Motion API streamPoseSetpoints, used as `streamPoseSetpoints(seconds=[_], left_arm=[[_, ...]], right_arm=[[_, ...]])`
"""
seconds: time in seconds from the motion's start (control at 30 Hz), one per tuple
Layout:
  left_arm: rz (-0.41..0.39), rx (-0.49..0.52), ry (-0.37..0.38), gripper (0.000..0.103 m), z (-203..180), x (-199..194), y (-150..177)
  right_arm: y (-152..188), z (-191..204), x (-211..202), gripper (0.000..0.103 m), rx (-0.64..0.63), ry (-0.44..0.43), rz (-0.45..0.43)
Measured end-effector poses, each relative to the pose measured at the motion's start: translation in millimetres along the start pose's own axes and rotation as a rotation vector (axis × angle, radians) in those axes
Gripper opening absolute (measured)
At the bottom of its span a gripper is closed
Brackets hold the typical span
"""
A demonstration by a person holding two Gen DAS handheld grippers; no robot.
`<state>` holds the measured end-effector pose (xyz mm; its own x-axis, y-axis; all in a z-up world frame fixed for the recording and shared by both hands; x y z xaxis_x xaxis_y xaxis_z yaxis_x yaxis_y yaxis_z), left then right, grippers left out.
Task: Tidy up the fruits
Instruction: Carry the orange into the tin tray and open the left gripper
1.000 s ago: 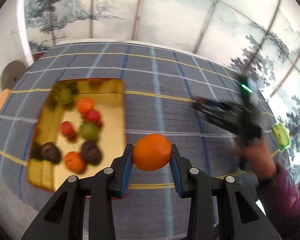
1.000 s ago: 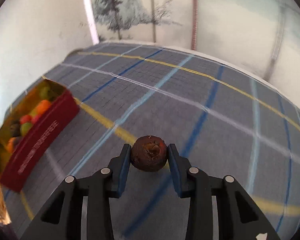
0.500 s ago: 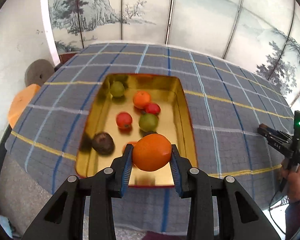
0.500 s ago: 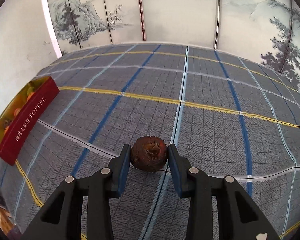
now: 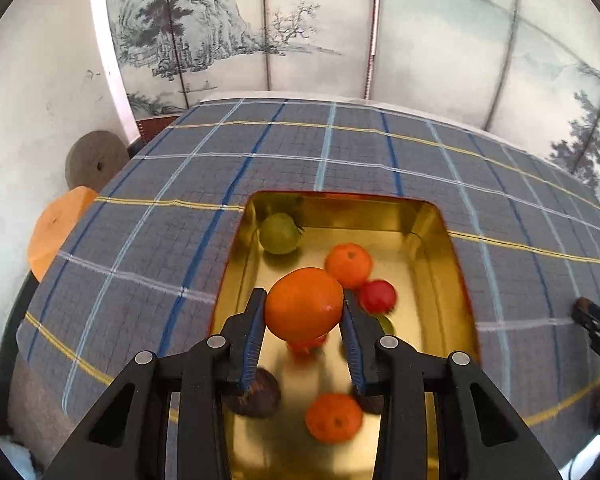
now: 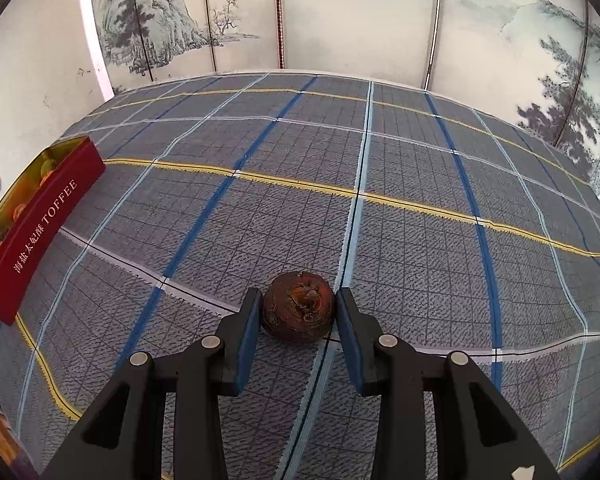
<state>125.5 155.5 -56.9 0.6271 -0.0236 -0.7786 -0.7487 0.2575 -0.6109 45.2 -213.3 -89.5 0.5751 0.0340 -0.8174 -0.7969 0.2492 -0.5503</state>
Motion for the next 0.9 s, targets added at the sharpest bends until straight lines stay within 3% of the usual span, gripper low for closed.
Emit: streamPoseSetpoints(seconds=[0.4,0.9], left_arm=[[0.022,0.049,-0.060,0.038,1.0,23.7,-14.5],[0.051,0.062,-0.103,0.041,2.9,34.9,-10.0]], right_arm=[[0.0,0.6,0.4,0.035,-0.002,0.007,0.000],[0.2,0.4,0.7,0.035,-0.003,0.007,0.000]])
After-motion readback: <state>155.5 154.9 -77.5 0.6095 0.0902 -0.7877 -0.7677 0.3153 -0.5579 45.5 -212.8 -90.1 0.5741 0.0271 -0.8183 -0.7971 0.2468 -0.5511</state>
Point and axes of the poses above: each gripper's, at about its wrist camera, not at the fingertips, and x roughly the way its jaws point, z to its left, y to its underside, the point moved 4 cm from there along x, roughly the way its jaws point, and after that the axes turned 13 degrees about x, right-handed, at the moved point
